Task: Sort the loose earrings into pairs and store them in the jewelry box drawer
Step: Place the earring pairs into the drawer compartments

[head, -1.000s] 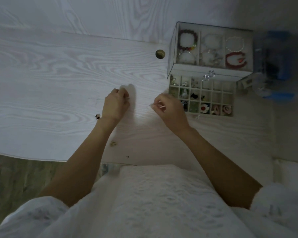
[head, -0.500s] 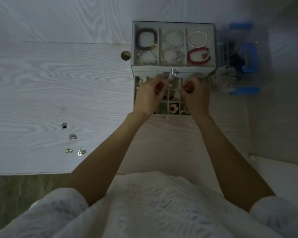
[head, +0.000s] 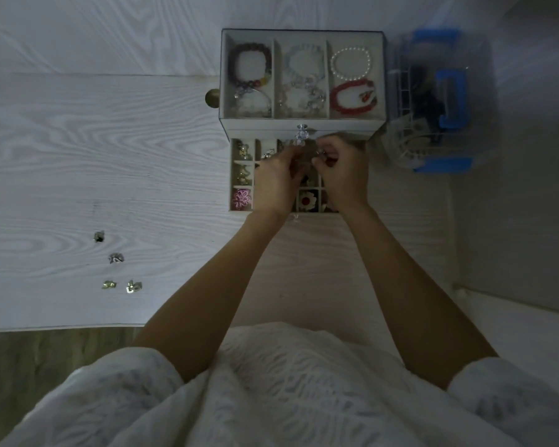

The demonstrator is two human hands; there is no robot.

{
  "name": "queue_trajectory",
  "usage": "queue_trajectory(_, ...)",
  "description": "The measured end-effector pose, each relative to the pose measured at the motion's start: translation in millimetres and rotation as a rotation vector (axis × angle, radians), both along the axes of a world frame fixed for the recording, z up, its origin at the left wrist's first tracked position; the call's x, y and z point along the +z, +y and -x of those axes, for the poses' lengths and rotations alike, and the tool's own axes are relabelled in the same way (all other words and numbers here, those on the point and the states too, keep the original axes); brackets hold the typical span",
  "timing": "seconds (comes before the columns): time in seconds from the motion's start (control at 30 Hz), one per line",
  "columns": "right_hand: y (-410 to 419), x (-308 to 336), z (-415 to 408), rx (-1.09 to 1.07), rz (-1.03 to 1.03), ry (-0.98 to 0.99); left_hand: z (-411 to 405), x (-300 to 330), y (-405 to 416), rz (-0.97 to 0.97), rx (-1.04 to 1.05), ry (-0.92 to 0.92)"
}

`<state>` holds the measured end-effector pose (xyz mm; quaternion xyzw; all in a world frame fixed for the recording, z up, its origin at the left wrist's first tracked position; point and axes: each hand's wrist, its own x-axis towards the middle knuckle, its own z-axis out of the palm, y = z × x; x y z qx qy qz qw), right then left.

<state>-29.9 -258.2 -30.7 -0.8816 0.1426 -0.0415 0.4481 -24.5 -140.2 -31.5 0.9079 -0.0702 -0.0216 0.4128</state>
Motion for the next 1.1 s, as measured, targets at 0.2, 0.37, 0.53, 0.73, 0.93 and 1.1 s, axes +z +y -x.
queue_trajectory(0.2, 5.0, 4.3, 0.1, 0.089, 0.089, -0.008, 3.3, -3.9, 9.4, -0.262, -0.183, -0.182)
queue_trajectory(0.37, 5.5, 0.8, 4.6, 0.198, 0.405, -0.061, 2.7, -11.4, 11.8, -0.329, -0.204, -0.234)
queue_trajectory(0.53, 3.3, -2.4, 12.7, 0.328, 0.532, -0.064, 1.8, -7.9, 16.7, -0.239, -0.267, -0.186)
queue_trajectory(0.73, 19.4, 23.0, 37.5, 0.308, 0.416, -0.159, 26.7, 30.4, 70.8, -0.131, -0.134, -0.051)
queue_trajectory(0.93, 97.4, 34.9, 68.2, 0.565, 0.259, -0.089, 85.0, 37.4, 181.6, -0.116, 0.097, -0.002)
queue_trajectory(1.1, 185.4, 23.2, 84.4, 0.839, 0.26, 0.045, 143.8, 17.3, 278.6, -0.171, 0.387, 0.073)
